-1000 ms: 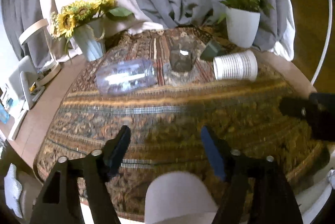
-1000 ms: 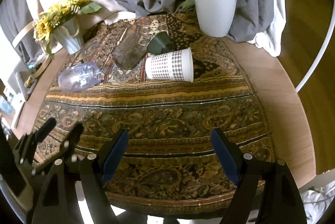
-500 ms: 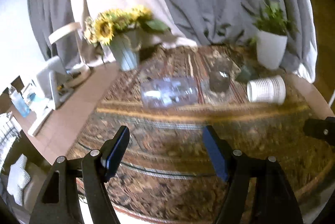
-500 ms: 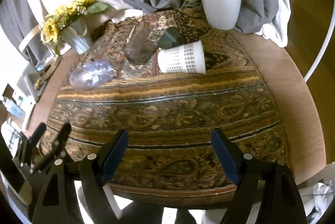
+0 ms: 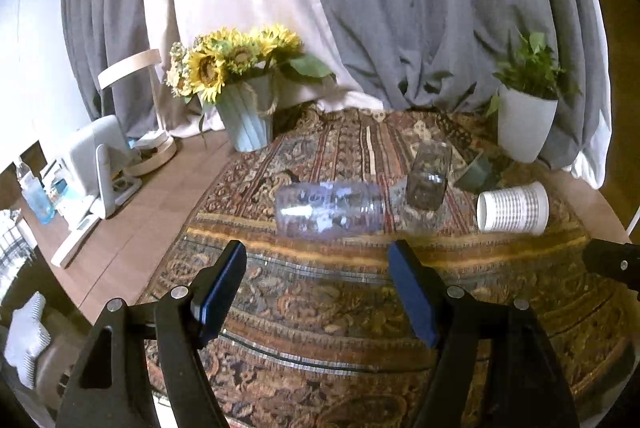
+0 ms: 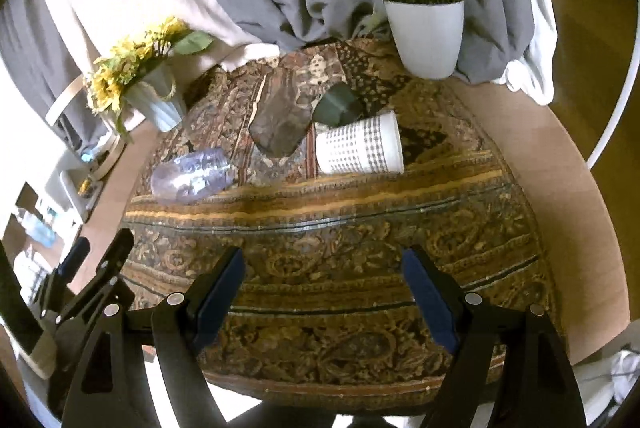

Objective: Flip cup upside down

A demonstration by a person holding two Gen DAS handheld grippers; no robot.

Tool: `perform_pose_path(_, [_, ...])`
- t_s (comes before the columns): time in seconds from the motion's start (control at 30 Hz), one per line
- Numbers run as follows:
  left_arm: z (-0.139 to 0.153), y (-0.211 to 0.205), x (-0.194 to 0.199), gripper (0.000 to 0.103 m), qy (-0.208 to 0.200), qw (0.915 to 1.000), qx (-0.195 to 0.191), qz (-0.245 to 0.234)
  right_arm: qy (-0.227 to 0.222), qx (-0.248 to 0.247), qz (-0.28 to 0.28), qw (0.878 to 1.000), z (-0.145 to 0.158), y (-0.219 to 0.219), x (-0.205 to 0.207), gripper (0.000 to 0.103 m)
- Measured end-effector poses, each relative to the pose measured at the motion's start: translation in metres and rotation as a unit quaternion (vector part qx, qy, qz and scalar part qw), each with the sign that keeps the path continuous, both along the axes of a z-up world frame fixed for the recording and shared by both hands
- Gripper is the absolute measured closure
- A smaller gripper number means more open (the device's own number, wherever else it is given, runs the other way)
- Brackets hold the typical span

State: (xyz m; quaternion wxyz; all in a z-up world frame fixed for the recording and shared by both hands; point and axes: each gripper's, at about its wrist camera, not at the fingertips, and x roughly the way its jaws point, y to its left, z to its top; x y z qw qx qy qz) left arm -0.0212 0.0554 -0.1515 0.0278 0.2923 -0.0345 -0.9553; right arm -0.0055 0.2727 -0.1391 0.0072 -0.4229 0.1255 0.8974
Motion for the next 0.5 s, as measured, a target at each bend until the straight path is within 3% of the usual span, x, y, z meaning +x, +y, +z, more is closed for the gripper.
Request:
perform_pose_path(0.13, [-0.003, 0.001, -0.007, 0.023, 0.017, 0.9998, 0.007, -0.001, 0.028, 0.02, -0.003, 0.999, 0.009, -0.003, 0.0, 0.022])
perform_pose_path(0.4, [-0.009, -0.003, -0.011, 0.022, 0.011, 0.9999, 0.003, -0.002, 0.027, 0.051, 0.006, 0.998, 0.008, -0.013, -0.015, 0.022])
perform_pose_path(0.5, [0.0, -0.004, -0.012, 0.008, 0.01, 0.9999, 0.007, 0.006, 0.03, 0.056, 0.016, 0.998, 0.009, -0.018, -0.016, 0.022])
